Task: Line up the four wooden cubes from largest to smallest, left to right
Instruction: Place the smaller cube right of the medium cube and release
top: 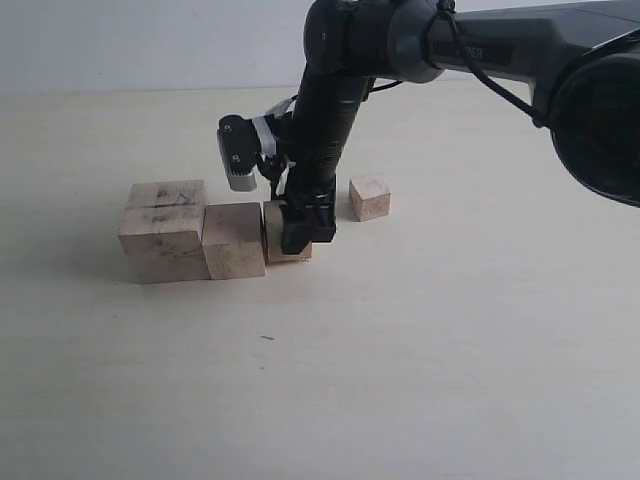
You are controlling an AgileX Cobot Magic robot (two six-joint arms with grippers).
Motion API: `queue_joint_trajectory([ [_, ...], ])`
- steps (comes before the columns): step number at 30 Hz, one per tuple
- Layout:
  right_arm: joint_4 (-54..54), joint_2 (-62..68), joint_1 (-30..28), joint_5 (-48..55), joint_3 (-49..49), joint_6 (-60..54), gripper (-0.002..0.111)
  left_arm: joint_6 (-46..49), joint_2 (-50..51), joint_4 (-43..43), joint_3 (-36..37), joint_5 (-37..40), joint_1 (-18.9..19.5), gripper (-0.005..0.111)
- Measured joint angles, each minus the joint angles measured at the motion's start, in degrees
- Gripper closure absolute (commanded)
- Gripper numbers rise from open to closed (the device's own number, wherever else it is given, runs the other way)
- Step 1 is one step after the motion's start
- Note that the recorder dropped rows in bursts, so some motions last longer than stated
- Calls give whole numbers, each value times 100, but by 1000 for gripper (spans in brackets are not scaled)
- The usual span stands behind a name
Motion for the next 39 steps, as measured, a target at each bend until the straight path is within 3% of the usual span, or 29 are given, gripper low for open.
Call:
queue_joint_trajectory([
  [25,-45,149,143,-117,0,955,108,0,0,0,0,0,0,107],
  [36,-23,149,143,-128,0,965,87,0,0,0,0,0,0,107],
  [39,-23,149,143,-128,0,965,75,0,0,0,0,0,0,107],
])
